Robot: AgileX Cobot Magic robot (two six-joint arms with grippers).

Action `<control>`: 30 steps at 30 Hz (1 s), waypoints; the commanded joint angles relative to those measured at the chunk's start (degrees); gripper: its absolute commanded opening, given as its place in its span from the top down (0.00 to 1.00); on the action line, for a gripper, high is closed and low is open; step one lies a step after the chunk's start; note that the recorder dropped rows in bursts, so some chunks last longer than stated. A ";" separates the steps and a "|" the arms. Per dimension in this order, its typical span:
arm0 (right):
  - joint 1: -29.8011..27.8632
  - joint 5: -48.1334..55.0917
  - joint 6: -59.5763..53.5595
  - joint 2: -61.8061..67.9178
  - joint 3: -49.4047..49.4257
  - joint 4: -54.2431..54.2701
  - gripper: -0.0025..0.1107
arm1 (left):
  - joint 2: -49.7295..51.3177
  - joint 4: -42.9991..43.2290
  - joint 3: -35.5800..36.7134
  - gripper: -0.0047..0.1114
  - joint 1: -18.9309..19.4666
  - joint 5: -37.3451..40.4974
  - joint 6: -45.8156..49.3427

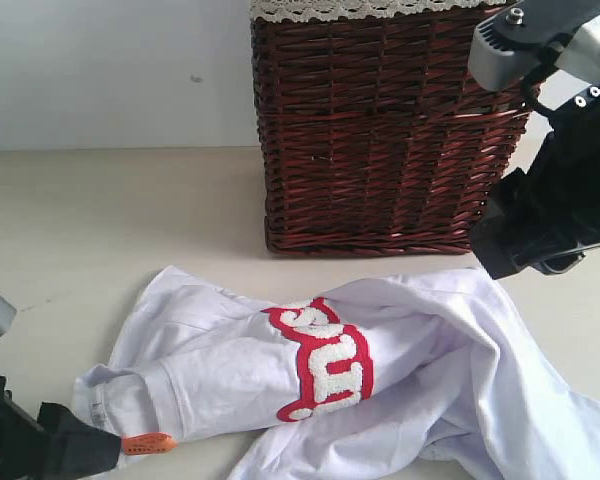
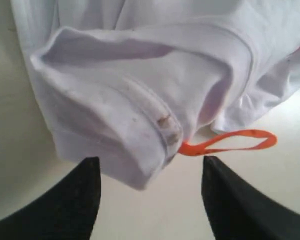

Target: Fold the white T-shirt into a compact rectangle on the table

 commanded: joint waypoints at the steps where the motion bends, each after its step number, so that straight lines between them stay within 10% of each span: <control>1: -0.26 -0.24 -0.42 -0.28 0.23 0.19 0.49 | 3.59 -21.72 0.19 0.46 -0.33 1.44 22.18; 6: -0.26 -0.24 -0.42 -0.28 0.23 0.19 0.49 | 9.01 -34.65 0.19 0.46 -0.33 6.53 40.30; 23: -0.26 -0.24 -0.40 -0.28 0.23 0.40 0.49 | 17.16 -34.65 -4.78 0.47 -0.33 11.71 48.70; 30: -0.26 -0.62 -0.40 -0.28 0.23 0.39 0.49 | 23.70 -34.65 -6.88 0.80 -0.33 10.25 48.70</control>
